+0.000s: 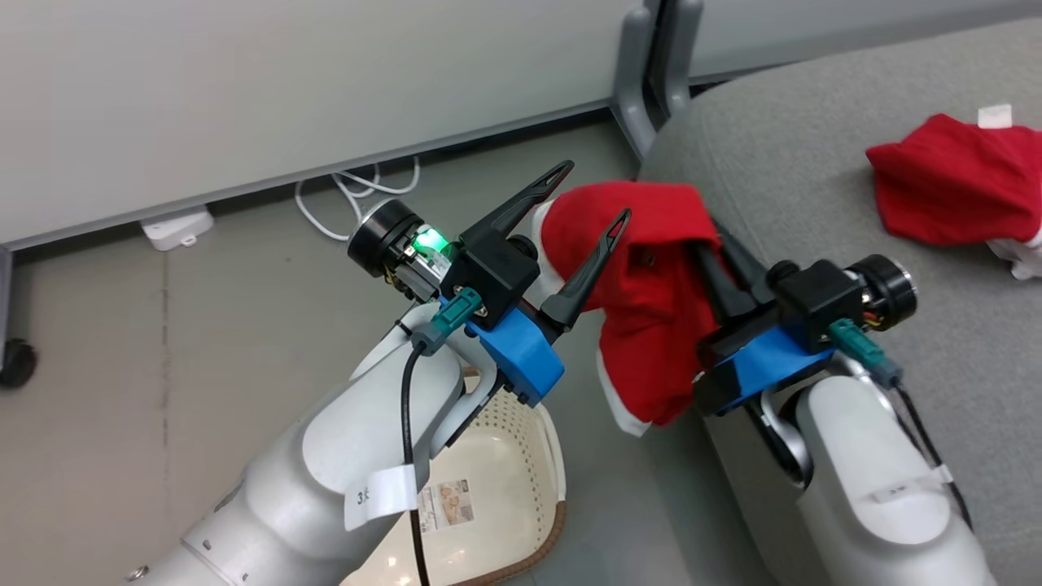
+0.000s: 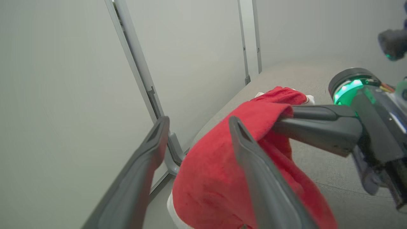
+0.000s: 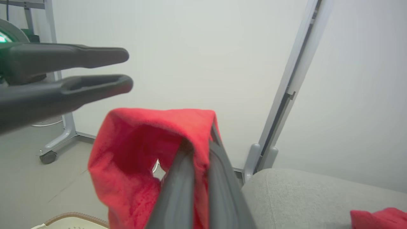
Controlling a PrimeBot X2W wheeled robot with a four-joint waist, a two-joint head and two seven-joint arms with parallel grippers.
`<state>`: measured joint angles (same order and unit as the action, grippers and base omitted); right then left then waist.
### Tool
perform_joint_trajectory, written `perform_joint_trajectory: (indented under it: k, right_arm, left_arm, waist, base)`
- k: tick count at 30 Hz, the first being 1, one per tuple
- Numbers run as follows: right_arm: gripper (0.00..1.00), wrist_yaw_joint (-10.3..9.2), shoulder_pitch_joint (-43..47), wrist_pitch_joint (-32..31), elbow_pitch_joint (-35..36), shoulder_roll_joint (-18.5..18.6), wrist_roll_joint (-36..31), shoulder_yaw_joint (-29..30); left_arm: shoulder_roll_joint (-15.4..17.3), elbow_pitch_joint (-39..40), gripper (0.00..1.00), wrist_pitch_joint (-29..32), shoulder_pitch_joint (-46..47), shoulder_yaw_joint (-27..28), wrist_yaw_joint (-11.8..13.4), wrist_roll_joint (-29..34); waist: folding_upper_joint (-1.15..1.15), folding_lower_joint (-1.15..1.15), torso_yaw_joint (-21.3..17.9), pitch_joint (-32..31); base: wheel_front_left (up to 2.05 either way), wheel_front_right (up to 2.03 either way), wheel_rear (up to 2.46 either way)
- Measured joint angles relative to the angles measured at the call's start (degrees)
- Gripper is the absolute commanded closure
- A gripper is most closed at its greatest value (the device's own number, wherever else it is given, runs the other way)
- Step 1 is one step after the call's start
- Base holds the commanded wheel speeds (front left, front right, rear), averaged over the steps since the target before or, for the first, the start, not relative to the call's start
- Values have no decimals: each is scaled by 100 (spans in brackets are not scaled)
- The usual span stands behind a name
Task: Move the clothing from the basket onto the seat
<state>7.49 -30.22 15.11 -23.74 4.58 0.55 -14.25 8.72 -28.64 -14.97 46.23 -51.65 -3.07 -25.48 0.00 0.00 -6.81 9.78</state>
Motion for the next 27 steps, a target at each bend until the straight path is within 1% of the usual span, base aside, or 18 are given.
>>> perform_joint_trajectory:
  k: [16,27]
  right_arm:
    - [100,0,392,0,773,52,-102,1313]
    - [100,0,787,0,1187,5,-137,1980]
  left_arm:
    - [49,56,0,105,207,-272,-75,138]
    - [57,73,0,188,299,-468,-109,188]
  waist:
    - [0,0,-932,621]
    - [0,0,-1342,930]
  base:
    - [0,0,0]
    - [0,0,0]
